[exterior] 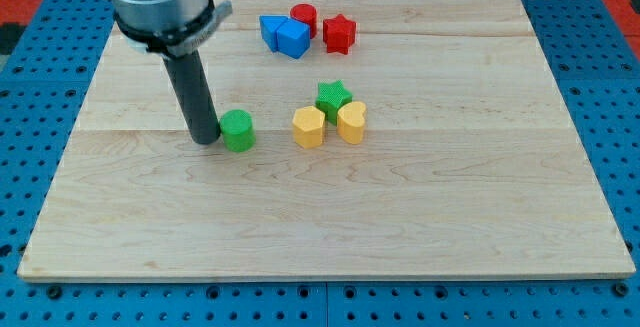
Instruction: Move the green blocks towards the yellow blocks
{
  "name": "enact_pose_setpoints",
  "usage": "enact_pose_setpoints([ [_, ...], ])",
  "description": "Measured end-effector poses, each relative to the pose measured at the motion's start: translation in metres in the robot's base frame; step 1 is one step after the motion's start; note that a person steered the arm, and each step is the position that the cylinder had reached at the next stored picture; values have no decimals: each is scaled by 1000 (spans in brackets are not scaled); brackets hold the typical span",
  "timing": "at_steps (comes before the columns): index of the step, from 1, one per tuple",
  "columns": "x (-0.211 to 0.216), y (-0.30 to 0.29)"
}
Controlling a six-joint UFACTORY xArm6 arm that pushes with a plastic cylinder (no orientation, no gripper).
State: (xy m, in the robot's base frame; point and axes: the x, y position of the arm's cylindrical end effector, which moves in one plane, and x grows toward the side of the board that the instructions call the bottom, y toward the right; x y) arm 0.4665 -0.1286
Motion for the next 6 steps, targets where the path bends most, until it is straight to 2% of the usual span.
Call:
enact_pose_setpoints([
  [1,22,4],
  [3,-11,38],
  [4,-9,21],
  [6,-52,16],
])
